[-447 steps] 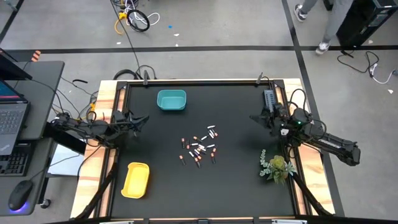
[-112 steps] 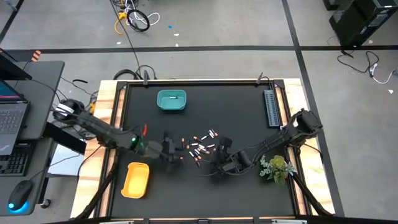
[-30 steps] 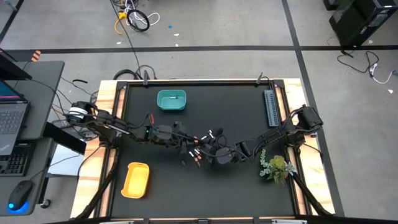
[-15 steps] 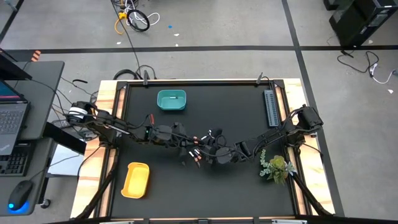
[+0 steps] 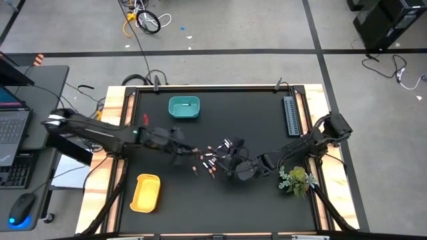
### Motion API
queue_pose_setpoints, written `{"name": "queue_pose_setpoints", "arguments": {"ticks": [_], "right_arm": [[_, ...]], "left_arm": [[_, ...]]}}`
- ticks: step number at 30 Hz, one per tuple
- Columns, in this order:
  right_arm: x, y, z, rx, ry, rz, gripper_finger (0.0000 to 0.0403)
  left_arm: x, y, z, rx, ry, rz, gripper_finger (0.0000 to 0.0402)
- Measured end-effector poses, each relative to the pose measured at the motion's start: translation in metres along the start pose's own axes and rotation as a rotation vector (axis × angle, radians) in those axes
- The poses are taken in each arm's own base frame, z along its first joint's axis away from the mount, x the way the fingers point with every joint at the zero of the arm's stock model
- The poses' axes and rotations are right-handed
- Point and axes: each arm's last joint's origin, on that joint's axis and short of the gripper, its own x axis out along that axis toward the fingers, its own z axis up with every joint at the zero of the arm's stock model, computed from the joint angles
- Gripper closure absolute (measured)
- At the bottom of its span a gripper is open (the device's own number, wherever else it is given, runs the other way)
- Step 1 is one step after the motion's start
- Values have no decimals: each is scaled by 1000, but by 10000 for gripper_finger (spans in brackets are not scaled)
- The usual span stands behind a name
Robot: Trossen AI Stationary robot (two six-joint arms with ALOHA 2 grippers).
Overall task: Sort batteries
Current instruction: Put the black battery into the yellow bin
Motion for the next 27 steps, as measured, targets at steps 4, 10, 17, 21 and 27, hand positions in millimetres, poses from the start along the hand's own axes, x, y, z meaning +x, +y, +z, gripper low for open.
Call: {"name": "queue_pose_setpoints", "arguments": {"ticks": [4,10,17,21,27], "right_arm": [[-1,1,-5,81,39,-5,266],[0,3,-16,138,65,0,267],[0,2,-14,156,43,-3,271],[1,1,-10,148,11,-6,272],[4,-2,-6,144,-11,-2,272]], "left_arm": [[-37,-4,-25,-68,267,-11,338],[-77,-21,-61,-201,618,-71,338],[-88,-35,-97,-262,850,74,338],[-82,-39,-112,-232,889,152,338],[-67,-46,-124,-192,888,234,277]]}}
